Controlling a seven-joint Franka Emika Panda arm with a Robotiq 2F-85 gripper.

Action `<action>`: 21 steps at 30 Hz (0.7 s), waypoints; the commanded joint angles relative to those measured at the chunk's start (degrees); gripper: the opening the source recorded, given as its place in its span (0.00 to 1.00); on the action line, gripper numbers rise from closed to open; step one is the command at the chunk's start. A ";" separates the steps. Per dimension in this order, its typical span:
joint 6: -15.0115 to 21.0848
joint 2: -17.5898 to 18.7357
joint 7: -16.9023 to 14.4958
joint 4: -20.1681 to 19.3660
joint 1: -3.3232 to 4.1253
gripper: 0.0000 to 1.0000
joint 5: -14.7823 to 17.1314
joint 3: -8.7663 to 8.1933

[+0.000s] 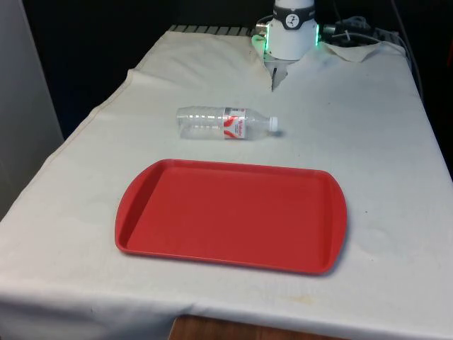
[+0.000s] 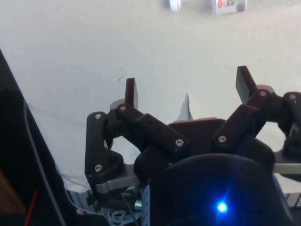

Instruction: Place the bottle upright on the tray.

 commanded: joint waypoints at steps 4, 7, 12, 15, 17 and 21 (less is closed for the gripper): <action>2.06 -2.58 -0.46 -3.44 -0.11 1.00 -0.40 -0.46; 2.41 -3.38 -0.63 -4.47 -0.11 1.00 -0.40 -0.57; 3.38 -5.27 -0.86 -7.05 -0.17 1.00 -0.46 -0.86; 3.04 -5.96 -1.09 -8.02 -0.06 1.00 -0.17 -1.09; 4.30 -7.16 -1.20 -9.57 -0.23 1.00 -0.57 -1.20; 5.27 -8.71 -1.55 -11.86 -0.29 1.00 -0.74 -1.55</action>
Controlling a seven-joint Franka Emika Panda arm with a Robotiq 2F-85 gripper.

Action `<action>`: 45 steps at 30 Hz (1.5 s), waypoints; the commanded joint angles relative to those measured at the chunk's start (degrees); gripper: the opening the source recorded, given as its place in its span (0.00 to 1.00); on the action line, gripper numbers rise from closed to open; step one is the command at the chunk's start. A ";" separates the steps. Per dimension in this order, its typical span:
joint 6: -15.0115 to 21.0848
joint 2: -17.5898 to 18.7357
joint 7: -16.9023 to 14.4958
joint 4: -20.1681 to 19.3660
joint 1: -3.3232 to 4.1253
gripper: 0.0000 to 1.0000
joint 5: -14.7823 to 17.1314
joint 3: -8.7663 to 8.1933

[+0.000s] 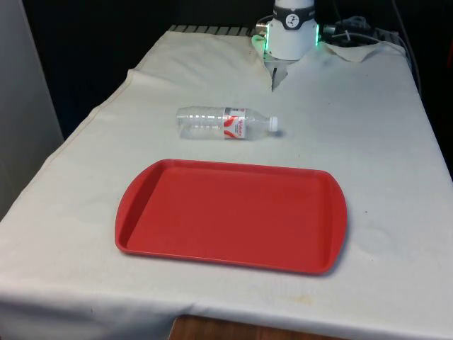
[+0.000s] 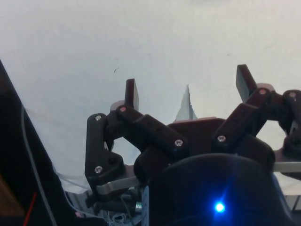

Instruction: Place the bottle upright on the tray.

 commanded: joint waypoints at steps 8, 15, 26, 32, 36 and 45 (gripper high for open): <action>2.92 -0.80 -1.09 -2.98 -0.23 1.00 -0.63 -0.92; 5.04 -0.17 -3.61 -4.18 -0.29 1.00 -0.86 -2.92; 7.62 1.38 -7.68 -4.93 -0.34 1.00 -0.97 -5.84; 9.51 2.35 -9.85 -5.50 -0.29 1.00 -0.86 -7.33; 10.66 3.09 -11.29 -5.79 -0.29 1.00 -0.80 -8.31; 13.46 4.93 -14.32 -6.30 -0.29 1.00 -0.69 -10.31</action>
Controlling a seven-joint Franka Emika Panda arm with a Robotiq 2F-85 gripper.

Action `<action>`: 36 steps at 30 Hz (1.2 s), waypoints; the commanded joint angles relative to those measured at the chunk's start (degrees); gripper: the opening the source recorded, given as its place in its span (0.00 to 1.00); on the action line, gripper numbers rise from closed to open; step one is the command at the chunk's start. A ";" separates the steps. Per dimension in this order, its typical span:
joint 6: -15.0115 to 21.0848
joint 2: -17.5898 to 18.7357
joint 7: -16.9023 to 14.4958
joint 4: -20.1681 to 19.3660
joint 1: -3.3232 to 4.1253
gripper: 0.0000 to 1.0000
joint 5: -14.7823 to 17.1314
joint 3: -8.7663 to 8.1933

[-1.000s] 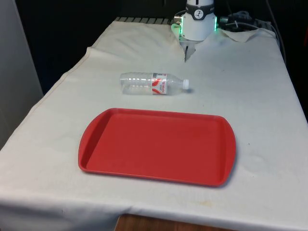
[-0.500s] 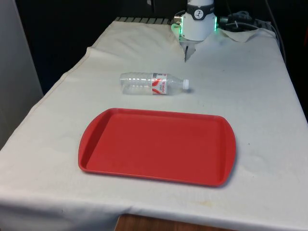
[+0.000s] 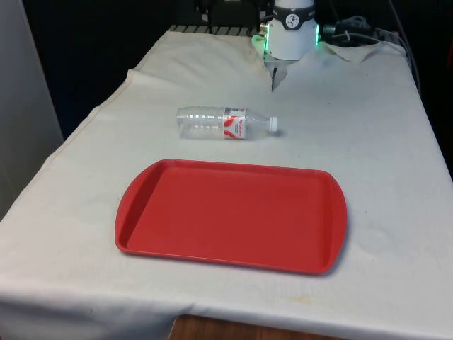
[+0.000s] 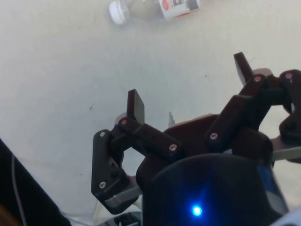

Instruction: Place the bottle upright on the tray.

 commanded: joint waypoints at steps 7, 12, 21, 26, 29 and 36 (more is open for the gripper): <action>2.18 1.83 -1.95 0.17 -0.06 1.00 -0.11 -1.20; 2.46 2.06 -1.78 0.17 0.11 1.00 -0.29 -1.03; 2.64 2.12 0.17 0.11 0.17 1.00 -1.09 0.29; 2.64 2.35 1.78 0.40 0.29 1.00 -1.43 0.97; 2.64 2.58 2.52 0.57 0.23 1.00 -1.49 1.38; 3.84 4.53 3.90 1.09 0.17 1.00 -1.43 1.15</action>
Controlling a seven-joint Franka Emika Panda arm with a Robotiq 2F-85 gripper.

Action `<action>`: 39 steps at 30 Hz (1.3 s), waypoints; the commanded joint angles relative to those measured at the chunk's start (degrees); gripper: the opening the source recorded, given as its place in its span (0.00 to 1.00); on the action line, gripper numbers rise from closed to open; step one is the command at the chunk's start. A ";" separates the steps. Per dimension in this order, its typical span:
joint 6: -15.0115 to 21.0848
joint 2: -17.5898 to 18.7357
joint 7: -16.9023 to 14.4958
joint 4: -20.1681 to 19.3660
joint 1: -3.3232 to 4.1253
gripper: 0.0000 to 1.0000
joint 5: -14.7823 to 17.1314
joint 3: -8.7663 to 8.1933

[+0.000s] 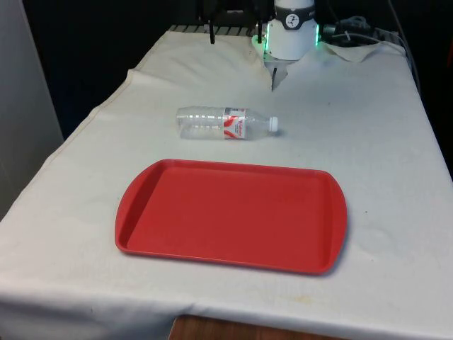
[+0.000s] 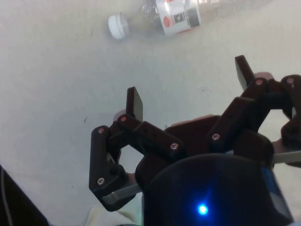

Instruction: Place the bottle upright on the tray.

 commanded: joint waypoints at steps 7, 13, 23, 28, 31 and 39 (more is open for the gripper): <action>3.38 2.92 0.80 0.17 -0.29 1.00 -0.34 -0.86; 4.76 3.95 0.80 -0.06 -0.34 1.00 -0.34 -1.49; 8.59 5.16 0.29 -2.41 -0.29 1.00 -0.17 -2.29; 11.00 5.79 0.11 -3.78 -0.23 1.00 0.06 -2.41; 12.49 6.53 0.06 -4.30 -0.23 1.00 0.23 -2.41; 15.47 9.05 0.40 -4.93 0.00 1.00 0.40 -2.18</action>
